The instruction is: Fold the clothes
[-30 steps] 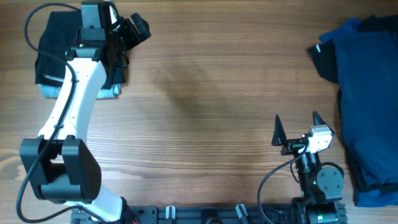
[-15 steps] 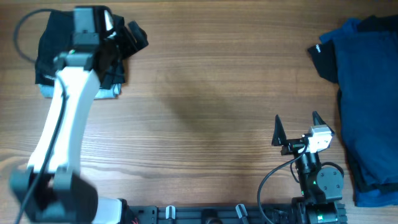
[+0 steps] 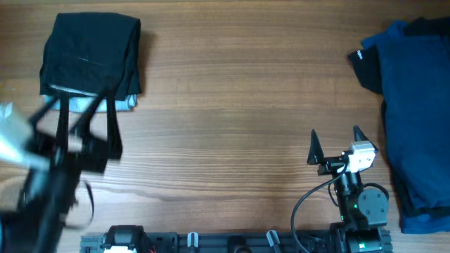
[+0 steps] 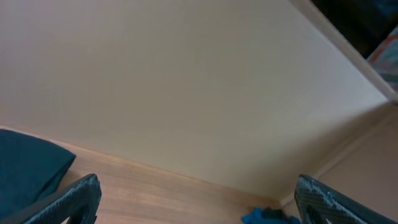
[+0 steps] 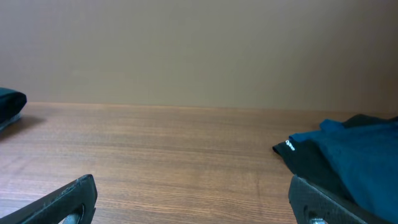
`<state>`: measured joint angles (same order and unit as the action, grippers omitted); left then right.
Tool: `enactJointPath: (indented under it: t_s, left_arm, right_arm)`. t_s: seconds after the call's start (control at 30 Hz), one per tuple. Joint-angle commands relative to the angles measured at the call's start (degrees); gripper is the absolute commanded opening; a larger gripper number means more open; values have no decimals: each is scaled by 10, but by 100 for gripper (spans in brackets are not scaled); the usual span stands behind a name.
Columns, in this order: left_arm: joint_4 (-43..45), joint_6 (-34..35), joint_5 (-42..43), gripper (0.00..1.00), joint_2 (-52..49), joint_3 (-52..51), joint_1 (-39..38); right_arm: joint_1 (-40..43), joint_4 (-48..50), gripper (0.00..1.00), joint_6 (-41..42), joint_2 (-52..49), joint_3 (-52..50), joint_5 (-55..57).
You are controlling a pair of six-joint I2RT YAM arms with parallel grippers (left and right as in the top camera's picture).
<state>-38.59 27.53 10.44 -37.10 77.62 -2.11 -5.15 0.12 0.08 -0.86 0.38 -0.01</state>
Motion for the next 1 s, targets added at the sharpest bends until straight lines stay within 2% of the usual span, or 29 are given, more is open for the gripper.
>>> enactJointPath:
  t_s: [0.0,0.1,0.27,0.43,0.53,0.67,0.97]
  left_arm:
    - [3,-1,-20,100,105,-120,0]
    - [6,-1,-35,100,209,-269,1]
    - [17,-1,-38,100,294,-457,2]
    - [189,-1,-58,100,364,-615,2]
    - [295,-2,-76,100,370,-672,1]
    - [389,-3,-90,100,370,-727,1]
    - [396,-4,-91,100,370,-760,1]
  right_arm:
    - [3,2,99,-5,6,-1,-11]
    - [3,2,99,-5,5,-1,-11]
    - [3,2,100,-5,4,-1,-11]
    - [3,2,100,-5,4,-1,-11]
    - [3,2,100,-5,4,-1,-11]
    - [3,2,100,-5,3,-1,-11]
    - [3,2,100,-5,3,-1,-11]
